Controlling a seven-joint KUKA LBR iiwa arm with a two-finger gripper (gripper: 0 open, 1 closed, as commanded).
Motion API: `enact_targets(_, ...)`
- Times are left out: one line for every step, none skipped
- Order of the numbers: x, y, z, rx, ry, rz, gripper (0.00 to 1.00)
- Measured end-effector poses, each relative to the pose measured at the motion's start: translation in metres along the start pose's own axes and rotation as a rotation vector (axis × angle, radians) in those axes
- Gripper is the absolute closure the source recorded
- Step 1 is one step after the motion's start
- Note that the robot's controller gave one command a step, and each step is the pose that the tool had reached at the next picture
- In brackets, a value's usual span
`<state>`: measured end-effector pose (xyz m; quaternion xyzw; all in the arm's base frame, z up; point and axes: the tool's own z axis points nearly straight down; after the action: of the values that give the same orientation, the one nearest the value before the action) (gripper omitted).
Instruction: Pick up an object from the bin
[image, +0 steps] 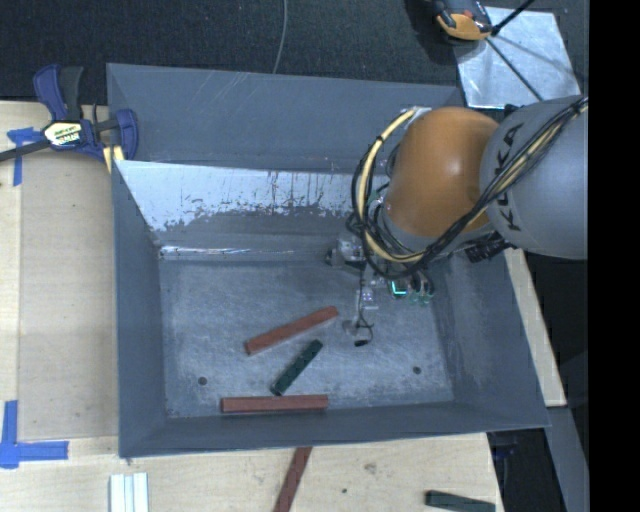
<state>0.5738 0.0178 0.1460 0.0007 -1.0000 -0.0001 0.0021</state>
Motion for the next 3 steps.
enact_targets(-0.002,0.000,-0.004,0.000,-0.008,0.000,0.00)
enact_targets(0.007,0.048,0.046,0.002,-0.015,-0.152,0.00)
enact_targets(0.002,0.069,0.048,0.000,-0.005,-0.232,0.00)
